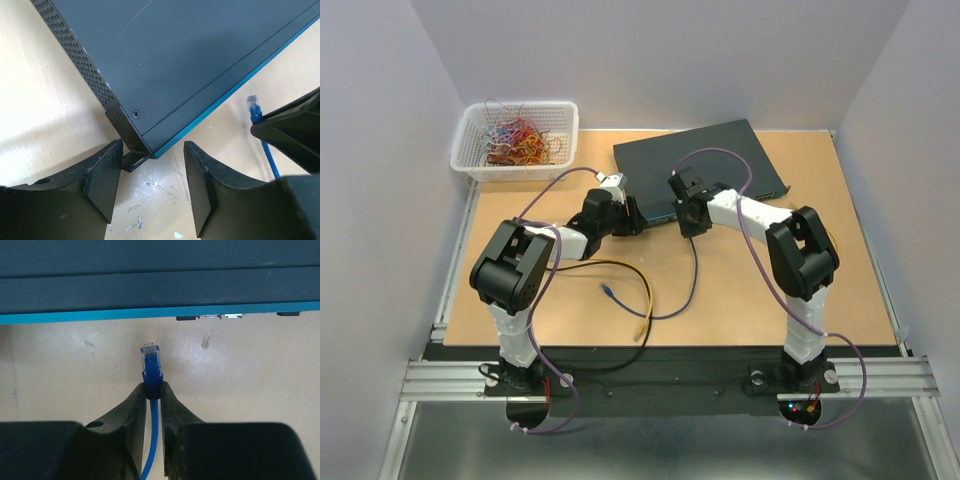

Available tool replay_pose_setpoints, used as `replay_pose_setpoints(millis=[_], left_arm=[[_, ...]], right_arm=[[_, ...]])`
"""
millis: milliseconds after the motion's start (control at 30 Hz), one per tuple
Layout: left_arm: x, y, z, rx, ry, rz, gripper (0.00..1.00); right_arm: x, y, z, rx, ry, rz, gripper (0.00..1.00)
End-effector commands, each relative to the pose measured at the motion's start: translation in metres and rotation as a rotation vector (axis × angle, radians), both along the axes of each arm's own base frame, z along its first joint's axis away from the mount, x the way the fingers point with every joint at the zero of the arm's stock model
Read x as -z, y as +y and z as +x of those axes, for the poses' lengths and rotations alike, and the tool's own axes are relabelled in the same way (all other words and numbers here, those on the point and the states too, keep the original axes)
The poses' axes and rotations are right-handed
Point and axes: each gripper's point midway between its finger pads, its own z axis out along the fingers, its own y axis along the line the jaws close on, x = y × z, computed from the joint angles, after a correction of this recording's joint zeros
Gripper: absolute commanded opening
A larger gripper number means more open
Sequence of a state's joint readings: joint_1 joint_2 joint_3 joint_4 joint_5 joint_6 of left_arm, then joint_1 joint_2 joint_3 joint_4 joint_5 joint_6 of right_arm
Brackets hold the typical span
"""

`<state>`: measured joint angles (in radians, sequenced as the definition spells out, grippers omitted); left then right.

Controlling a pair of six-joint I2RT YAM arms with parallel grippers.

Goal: Insert the plug into the switch port

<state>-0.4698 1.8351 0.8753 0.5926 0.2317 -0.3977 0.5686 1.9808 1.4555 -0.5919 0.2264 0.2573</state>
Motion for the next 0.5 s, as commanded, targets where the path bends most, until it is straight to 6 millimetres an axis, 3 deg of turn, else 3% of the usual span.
replay_pose_setpoints(millis=[0,467], left_arm=[[-0.010,-0.002,-0.011,0.030,0.003,-0.001,0.61],[-0.018,0.008,-0.010,-0.009,-0.024,0.030,0.59]], right_arm=[[0.005,0.002,0.011,0.000,-0.012,-0.003,0.00],[0.019,0.000,0.043,0.030,-0.015,-0.035,0.00]])
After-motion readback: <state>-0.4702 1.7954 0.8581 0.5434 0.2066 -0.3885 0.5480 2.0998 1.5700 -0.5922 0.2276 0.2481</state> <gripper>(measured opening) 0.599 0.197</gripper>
